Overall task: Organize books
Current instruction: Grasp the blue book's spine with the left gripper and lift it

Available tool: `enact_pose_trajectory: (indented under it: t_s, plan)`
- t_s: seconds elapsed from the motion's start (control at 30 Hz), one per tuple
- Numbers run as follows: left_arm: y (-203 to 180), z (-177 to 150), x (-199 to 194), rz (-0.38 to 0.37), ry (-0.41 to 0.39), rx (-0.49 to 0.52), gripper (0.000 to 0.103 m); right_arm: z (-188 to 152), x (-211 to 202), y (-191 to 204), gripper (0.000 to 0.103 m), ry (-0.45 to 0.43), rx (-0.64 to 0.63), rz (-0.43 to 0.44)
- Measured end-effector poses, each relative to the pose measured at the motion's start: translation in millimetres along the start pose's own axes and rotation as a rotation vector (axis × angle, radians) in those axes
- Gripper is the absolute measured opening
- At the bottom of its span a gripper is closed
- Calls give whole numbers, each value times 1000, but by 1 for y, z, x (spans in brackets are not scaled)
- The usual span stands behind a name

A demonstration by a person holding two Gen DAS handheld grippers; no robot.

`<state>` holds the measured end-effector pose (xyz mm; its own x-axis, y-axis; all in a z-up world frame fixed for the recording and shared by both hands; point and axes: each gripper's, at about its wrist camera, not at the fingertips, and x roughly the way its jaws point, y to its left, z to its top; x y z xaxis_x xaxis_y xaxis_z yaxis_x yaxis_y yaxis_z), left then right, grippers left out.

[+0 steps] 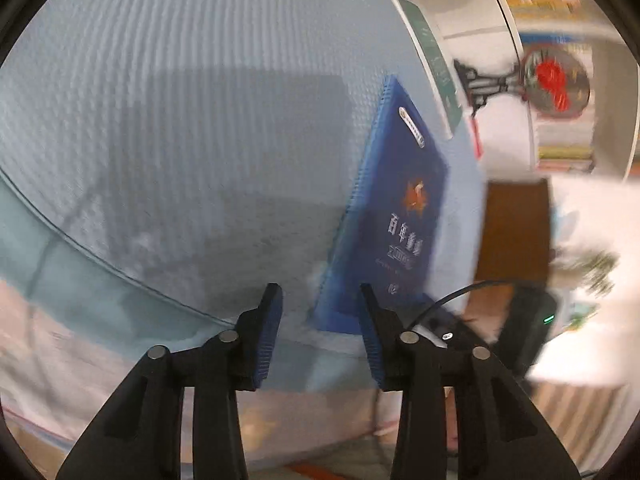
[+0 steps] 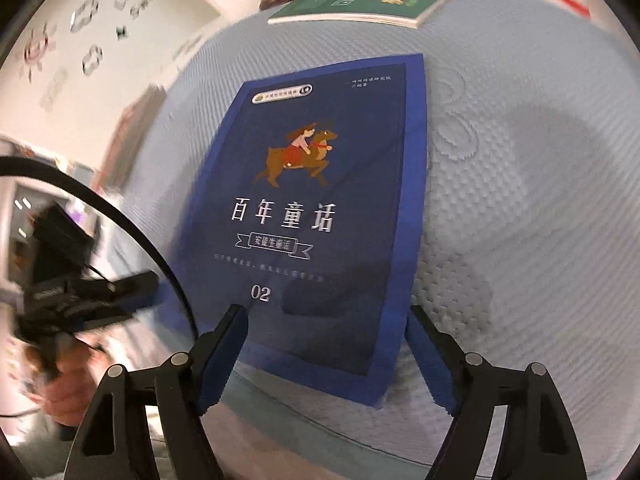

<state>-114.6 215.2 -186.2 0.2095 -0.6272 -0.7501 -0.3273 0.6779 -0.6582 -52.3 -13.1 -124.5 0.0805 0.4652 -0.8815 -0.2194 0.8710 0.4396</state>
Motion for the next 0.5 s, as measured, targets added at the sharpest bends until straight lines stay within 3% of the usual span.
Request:
enact_pose_trajectory:
  t_s: [0.07, 0.1, 0.13, 0.2, 0.3, 0.37, 0.43, 0.5]
  plan:
    - [-3, 1, 0, -28, 8, 4, 38, 0, 2, 6, 79, 0, -39, -41]
    - [-7, 3, 2, -48, 11, 9, 48, 0, 2, 10, 79, -2, -55, -62]
    - [-14, 6, 5, -46, 6, 24, 71, 1, 2, 10, 79, -3, -59, -67]
    - [-24, 8, 11, -33, -21, 52, 86, 3, 1, 9, 79, -18, -47, -57]
    - [-37, 16, 33, 34, 4, 103, 84, 5, 4, 0, 79, -23, -3, -21]
    - [-47, 13, 34, 33, -10, 156, 84, 4, 3, -7, 77, -33, 25, 5]
    - [-52, 10, 40, 11, 20, 175, 72, 3, 0, -9, 75, -50, 38, 29]
    - [-59, 5, 42, 47, -3, 206, 68, 0, -2, -14, 73, -59, 53, 31]
